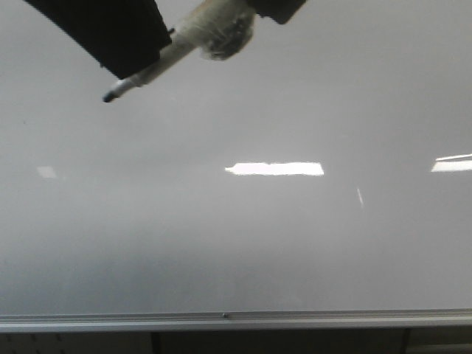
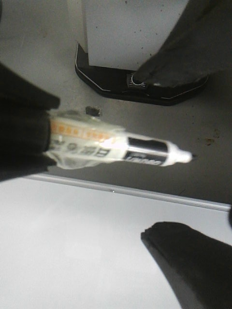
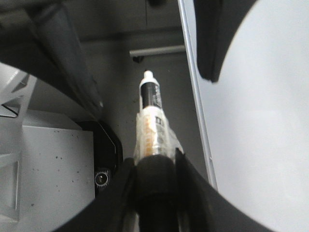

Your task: Write number 2 on whiteboard

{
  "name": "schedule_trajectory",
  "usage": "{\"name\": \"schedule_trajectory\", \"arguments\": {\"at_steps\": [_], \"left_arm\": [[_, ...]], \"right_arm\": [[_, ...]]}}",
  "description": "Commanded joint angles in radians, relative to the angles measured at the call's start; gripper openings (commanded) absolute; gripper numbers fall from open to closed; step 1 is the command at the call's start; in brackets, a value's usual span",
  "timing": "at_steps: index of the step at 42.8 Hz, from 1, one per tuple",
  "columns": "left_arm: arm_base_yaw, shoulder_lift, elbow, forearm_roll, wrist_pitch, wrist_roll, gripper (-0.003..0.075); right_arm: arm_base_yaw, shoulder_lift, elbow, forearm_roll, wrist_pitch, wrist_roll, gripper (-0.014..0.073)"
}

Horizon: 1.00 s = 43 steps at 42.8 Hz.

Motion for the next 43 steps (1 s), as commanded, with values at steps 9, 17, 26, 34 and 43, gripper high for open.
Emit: {"name": "schedule_trajectory", "arguments": {"at_steps": [9, 17, 26, 34, 43], "left_arm": [[-0.003, -0.151, -0.016, 0.018, 0.001, -0.174, 0.0584], [0.009, -0.233, 0.038, 0.07, -0.011, -0.288, 0.0584], [0.203, -0.273, 0.108, -0.009, -0.067, -0.296, 0.0584], [0.432, -0.299, 0.165, -0.232, -0.087, -0.264, 0.0584], [0.47, -0.417, 0.268, -0.242, -0.132, -0.24, 0.0584]], "right_arm": [[-0.004, -0.06, -0.129, -0.322, 0.136, 0.388, 0.0034], [-0.075, -0.144, -0.079, -0.367, 0.122, 0.504, 0.0034], [-0.247, -0.298, 0.058, -0.347, 0.033, 0.504, 0.0034], [-0.33, -0.473, 0.225, -0.229, -0.092, 0.504, 0.0034], [-0.329, -0.639, 0.462, -0.178, -0.316, 0.502, 0.0034]]}}
